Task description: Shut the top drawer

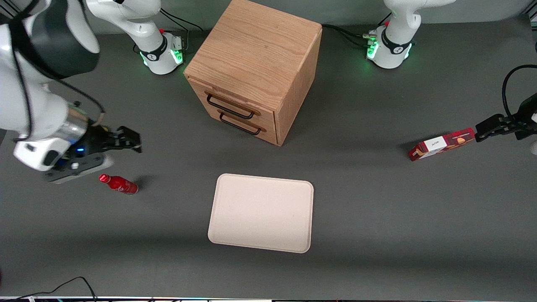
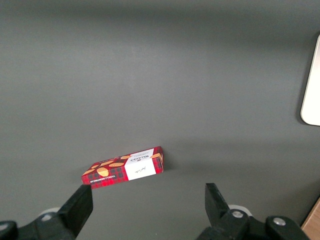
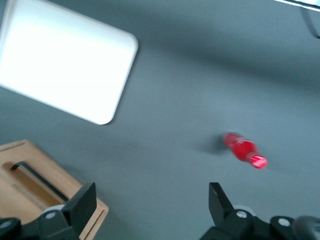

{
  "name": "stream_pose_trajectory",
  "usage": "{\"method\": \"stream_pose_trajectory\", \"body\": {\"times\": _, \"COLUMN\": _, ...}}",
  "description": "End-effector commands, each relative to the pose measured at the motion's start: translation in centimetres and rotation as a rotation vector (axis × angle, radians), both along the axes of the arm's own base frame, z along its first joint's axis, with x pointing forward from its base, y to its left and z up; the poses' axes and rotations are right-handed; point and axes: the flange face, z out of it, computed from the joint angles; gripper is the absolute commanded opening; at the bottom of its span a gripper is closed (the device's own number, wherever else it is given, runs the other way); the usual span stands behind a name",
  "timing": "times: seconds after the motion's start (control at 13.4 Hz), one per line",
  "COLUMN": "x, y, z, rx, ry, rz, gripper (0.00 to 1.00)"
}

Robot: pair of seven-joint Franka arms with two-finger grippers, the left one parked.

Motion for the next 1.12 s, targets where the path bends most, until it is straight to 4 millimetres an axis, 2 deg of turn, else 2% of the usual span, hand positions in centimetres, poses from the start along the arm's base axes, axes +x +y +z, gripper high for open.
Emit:
{"method": "stream_pose_trajectory", "body": {"times": 0.0, "x": -0.7, "y": -3.8, "z": -0.3, "rx": -0.046, "ry": -0.01, "rz": -0.07, "gripper": 1.0}}
{"method": "stream_pose_trajectory", "body": {"times": 0.22, "x": -2.1, "y": -8.3, "z": -0.4, "rx": -0.059, "ry": -0.017, "rz": -0.14, "gripper": 1.0}}
{"method": "stream_pose_trajectory", "body": {"times": 0.37, "x": -3.9, "y": -9.1, "z": -0.6, "rx": -0.059, "ry": 0.002, "rz": -0.133, "gripper": 1.0}}
{"method": "stream_pose_trajectory", "body": {"times": 0.6, "x": -5.4, "y": -9.8, "z": 0.5, "rx": -0.058, "ry": -0.005, "rz": -0.166, "gripper": 1.0}}
{"method": "stream_pose_trajectory", "body": {"times": 0.82, "x": -7.2, "y": -10.3, "z": 0.7, "rx": -0.055, "ry": 0.005, "rz": -0.177, "gripper": 1.0}}
{"method": "stream_pose_trajectory", "body": {"times": 1.05, "x": -8.5, "y": -10.6, "z": 2.2, "rx": -0.052, "ry": -0.015, "rz": -0.184, "gripper": 1.0}}
